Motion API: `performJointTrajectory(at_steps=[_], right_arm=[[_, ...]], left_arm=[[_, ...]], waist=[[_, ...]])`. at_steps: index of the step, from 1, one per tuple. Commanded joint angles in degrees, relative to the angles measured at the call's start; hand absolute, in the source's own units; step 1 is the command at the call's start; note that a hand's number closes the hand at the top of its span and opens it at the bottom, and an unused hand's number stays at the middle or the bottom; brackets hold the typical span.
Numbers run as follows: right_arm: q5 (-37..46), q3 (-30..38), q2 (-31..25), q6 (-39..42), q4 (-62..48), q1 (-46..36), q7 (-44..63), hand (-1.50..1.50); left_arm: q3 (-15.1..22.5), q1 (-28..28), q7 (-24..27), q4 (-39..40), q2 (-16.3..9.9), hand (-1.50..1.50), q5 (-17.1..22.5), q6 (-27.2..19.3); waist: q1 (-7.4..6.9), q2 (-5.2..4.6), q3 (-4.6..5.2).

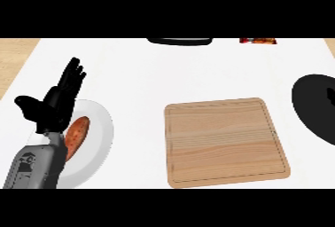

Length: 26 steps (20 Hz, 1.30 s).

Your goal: Pick the lemon from the cutting board and place it in the pan

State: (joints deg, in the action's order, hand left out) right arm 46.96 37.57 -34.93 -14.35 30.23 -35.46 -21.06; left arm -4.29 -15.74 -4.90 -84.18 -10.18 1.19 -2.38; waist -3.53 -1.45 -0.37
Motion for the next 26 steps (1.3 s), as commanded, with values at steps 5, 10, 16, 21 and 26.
performJointTrajectory(at_steps=[5, 10, 16, 21, 26], right_arm=[[-4.19, 2.52, -2.14, 14.49, -14.23, -2.46, -4.11, -1.5], [-5.54, 4.01, -1.43, 10.89, -15.95, -3.93, -9.76, -1.5], [-14.77, 12.86, -4.66, 12.95, -16.29, -1.98, -17.9, -1.5], [-19.98, 16.06, -8.69, 27.85, -19.03, 2.71, -22.3, -1.5], [-21.84, 15.52, -12.03, 42.32, -18.93, 11.22, -29.39, -1.5]], left_arm=[[0.72, -0.31, -0.39, -0.03, 1.4, 0.0, -0.38, -0.93], [0.94, -2.37, 0.05, 1.97, 1.96, 0.0, -2.16, -2.7], [-0.18, 0.76, -0.44, -0.09, -0.35, 0.0, -0.57, -0.03], [-0.22, 4.28, 1.63, -1.19, 0.79, 0.0, -1.64, -1.81], [-4.62, 3.24, 0.1, -0.37, -4.05, 0.0, 1.43, 1.6]], waist=[[-0.48, -0.34, -0.19], [0.45, -0.15, -0.1], [1.05, 0.46, -0.08], [2.35, 1.09, 0.1], [3.52, 1.47, 0.26]])
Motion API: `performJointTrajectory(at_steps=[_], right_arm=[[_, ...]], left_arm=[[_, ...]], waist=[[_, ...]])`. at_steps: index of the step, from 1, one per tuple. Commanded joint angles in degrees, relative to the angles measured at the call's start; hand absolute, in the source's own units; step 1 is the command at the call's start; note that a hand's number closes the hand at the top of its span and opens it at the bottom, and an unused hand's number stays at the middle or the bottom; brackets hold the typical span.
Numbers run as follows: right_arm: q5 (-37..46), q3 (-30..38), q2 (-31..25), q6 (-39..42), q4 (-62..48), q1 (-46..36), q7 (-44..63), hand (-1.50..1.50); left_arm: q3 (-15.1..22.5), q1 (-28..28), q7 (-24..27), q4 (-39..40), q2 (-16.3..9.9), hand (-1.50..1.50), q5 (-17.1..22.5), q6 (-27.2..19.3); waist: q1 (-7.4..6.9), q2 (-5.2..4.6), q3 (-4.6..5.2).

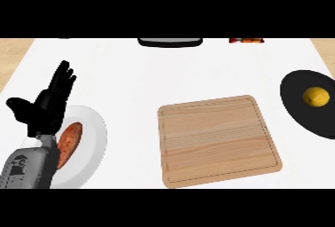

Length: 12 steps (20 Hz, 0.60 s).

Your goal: Pick the lemon from the cutting board and place it in the pan

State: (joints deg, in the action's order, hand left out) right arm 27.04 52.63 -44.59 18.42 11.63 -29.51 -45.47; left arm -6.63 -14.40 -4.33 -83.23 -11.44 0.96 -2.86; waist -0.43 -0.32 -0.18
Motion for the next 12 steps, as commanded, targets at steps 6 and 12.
performJointTrajectory(at_steps=[6, 12], right_arm=[[-5.73, 0.55, -6.35, 17.11, 3.52, 12.67, -7.65, -1.5], [-8.91, -0.2, -4.87, 20.6, 8.22, 20.71, -8.59, -1.5]], left_arm=[[0.54, 2.33, -0.64, -2.29, 0.78, 0.0, -0.52, -0.46], [0.49, 3.86, -0.52, -3.55, 0.92, 0.0, -0.6, -0.54]], waist=[[1.21, 0.52, 0.17], [1.79, 0.77, 0.28]])
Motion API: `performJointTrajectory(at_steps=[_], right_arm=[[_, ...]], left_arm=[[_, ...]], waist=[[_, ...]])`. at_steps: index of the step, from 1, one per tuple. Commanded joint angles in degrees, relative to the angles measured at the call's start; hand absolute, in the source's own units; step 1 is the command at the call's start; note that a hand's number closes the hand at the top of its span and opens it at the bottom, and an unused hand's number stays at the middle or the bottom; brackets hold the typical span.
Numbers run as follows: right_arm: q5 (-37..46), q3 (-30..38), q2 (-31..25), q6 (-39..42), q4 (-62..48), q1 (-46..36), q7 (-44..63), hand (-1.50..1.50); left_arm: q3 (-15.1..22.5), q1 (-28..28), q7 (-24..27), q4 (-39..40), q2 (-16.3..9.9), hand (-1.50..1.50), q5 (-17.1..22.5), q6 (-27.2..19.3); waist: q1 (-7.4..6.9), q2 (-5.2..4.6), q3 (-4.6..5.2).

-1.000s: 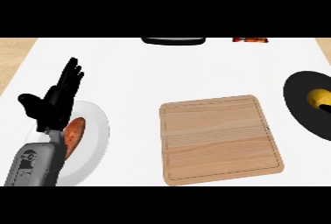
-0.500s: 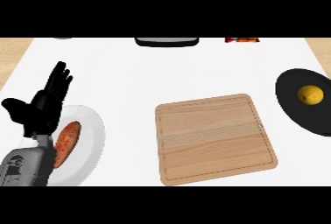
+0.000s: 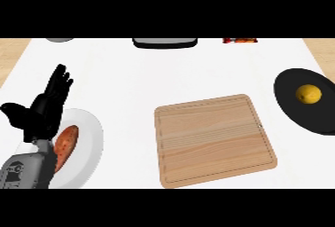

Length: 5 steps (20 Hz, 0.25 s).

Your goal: Pick the lemon from the cutting board and place it in the pan

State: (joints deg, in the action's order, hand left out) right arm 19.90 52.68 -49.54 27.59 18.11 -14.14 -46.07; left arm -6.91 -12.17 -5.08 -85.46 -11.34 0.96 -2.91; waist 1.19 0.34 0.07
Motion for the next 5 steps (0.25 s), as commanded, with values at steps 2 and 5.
performJointTrajectory(at_steps=[2, 5], right_arm=[[-2.28, -1.47, -0.18, 11.87, 4.35, 5.69, -6.47, -1.5], [-4.41, -2.24, 3.14, 8.09, 9.23, 6.97, -3.96, -1.5]], left_arm=[[-0.41, 0.63, 2.26, 2.28, 0.33, 0.0, 0.43, 0.81], [-0.23, -2.66, 0.77, 4.03, 0.13, 0.0, -0.58, 0.02]], waist=[[0.16, -0.07, 0.07], [-0.05, -0.17, 0.05]])
